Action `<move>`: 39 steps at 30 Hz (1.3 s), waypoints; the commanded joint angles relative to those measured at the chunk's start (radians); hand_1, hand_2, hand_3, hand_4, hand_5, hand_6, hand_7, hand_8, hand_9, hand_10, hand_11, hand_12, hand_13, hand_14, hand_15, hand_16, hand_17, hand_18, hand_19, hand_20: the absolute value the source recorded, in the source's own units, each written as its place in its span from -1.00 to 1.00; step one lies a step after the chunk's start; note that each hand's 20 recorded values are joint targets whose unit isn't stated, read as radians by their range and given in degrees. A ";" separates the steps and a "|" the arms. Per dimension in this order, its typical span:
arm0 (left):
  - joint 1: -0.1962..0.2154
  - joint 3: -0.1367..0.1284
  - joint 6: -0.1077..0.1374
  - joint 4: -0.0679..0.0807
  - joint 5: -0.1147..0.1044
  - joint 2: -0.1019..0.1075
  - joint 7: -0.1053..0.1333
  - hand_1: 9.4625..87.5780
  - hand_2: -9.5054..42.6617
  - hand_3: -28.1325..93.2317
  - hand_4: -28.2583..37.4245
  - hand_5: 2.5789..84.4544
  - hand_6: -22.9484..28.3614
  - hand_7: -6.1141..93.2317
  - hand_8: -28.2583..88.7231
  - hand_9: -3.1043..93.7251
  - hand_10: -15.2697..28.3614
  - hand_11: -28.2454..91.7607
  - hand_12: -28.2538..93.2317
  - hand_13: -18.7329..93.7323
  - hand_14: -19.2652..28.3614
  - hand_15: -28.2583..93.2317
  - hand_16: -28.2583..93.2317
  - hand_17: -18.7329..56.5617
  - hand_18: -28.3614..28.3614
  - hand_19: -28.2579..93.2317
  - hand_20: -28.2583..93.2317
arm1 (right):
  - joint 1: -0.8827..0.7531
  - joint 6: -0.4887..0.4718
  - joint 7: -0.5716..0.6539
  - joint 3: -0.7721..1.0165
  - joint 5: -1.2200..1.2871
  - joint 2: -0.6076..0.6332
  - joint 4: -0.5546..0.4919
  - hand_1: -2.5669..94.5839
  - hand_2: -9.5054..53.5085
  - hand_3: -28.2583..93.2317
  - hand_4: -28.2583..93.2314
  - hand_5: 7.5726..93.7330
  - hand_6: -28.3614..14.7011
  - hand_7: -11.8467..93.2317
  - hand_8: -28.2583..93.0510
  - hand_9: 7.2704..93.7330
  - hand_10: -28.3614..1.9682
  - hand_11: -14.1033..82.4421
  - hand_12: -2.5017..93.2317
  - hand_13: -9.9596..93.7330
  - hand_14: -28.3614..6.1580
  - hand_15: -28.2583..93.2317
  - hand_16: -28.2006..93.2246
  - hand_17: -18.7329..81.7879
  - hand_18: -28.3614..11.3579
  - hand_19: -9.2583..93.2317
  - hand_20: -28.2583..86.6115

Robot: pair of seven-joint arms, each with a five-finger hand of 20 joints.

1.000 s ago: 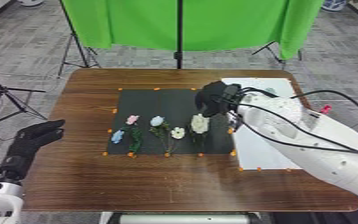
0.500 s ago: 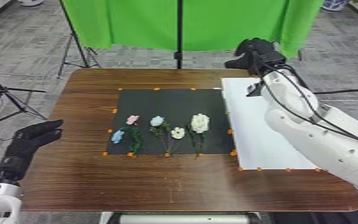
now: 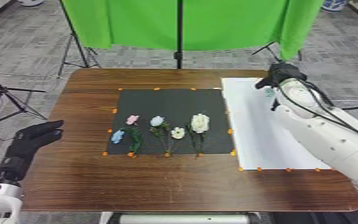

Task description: Arrange flowers

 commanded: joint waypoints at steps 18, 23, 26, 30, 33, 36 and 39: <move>0.005 0.002 -0.035 0.008 -0.002 0.000 -0.003 -0.20 -0.38 0.53 -0.60 0.11 0.08 -0.60 -0.64 -0.01 0.31 -0.15 -0.34 0.03 0.53 -0.14 -0.56 -0.15 0.46 -0.26 -0.15 | -0.182 0.410 0.027 0.047 0.085 -0.001 -0.040 0.34 -1.00 0.42 -0.84 0.67 0.32 -0.36 -0.43 0.94 0.31 -0.49 -0.02 0.96 0.60 0.43 0.07 0.64 -0.23 1.00 0.43; 0.006 -0.006 -0.038 0.007 -0.002 0.003 -0.006 -0.20 -0.38 0.53 -0.60 0.11 0.08 -0.60 -0.64 -0.01 0.31 -0.15 -0.34 0.03 0.53 -0.14 -0.56 -0.15 0.46 -0.26 -0.15 | -0.332 0.486 0.033 0.208 0.197 0.024 -0.251 0.35 -1.00 0.42 -0.84 0.69 0.29 -0.37 -0.42 0.96 0.31 -0.49 -0.02 0.97 0.60 0.42 0.08 0.66 -0.23 1.00 0.43; 0.010 -0.012 -0.040 0.006 -0.003 0.001 -0.004 -0.19 -0.38 0.53 -0.60 0.11 0.08 -0.61 -0.64 -0.01 0.31 -0.15 -0.34 0.03 0.53 -0.14 -0.56 -0.15 0.46 -0.26 -0.15 | -0.426 0.500 0.011 0.285 0.284 0.028 -0.381 0.35 -1.00 0.43 -0.84 0.69 0.28 -0.37 -0.41 0.97 0.32 -0.49 -0.02 0.97 0.61 0.42 0.09 0.66 -0.22 1.00 0.43; 0.007 -0.013 -0.043 0.007 -0.004 0.005 -0.003 -0.19 -0.38 0.53 -0.60 0.11 0.08 -0.60 -0.64 -0.01 0.31 -0.15 -0.34 0.03 0.53 -0.14 -0.56 -0.15 0.46 -0.26 -0.15 | -0.559 0.533 -0.027 0.388 0.438 -0.013 -0.527 0.35 -1.00 0.43 -0.83 0.70 0.25 -0.38 -0.41 0.97 0.31 -0.49 -0.01 0.98 0.60 0.42 0.09 0.67 -0.21 1.00 0.43; 0.008 -0.013 -0.040 0.007 -0.002 0.003 -0.002 -0.19 -0.38 0.53 -0.60 0.11 0.08 -0.60 -0.64 -0.01 0.31 -0.15 -0.34 0.03 0.53 -0.14 -0.56 -0.15 0.46 -0.26 -0.15 | -0.635 0.547 -0.060 0.424 0.479 -0.057 -0.588 0.35 -1.00 0.43 -0.83 0.70 0.25 -0.39 -0.40 0.97 0.31 -0.48 -0.01 0.98 0.61 0.42 0.09 0.67 -0.21 1.00 0.43; 0.010 -0.017 -0.047 0.005 -0.001 -0.001 -0.004 -0.19 -0.38 0.53 -0.60 0.11 0.08 -0.60 -0.64 -0.01 0.31 -0.15 -0.34 0.03 0.53 -0.14 -0.56 -0.15 0.46 -0.26 -0.15 | -0.681 0.537 -0.067 0.420 0.441 -0.086 -0.618 0.35 -1.00 0.43 -0.83 0.70 0.24 -0.40 -0.40 0.97 0.31 -0.49 -0.01 0.98 0.61 0.42 0.10 0.67 -0.21 1.00 0.43; 0.014 -0.018 -0.045 0.003 0.000 -0.001 -0.004 -0.19 -0.38 0.53 -0.60 0.11 0.08 -0.60 -0.64 -0.01 0.31 -0.15 -0.34 0.03 0.53 -0.14 -0.56 -0.15 0.46 -0.26 -0.15 | -0.663 0.537 -0.081 0.371 0.308 -0.087 -0.579 0.35 -1.00 0.43 -0.83 0.70 0.24 -0.40 -0.39 0.97 0.30 -0.48 0.00 0.98 0.61 0.42 0.10 0.67 -0.20 1.00 0.43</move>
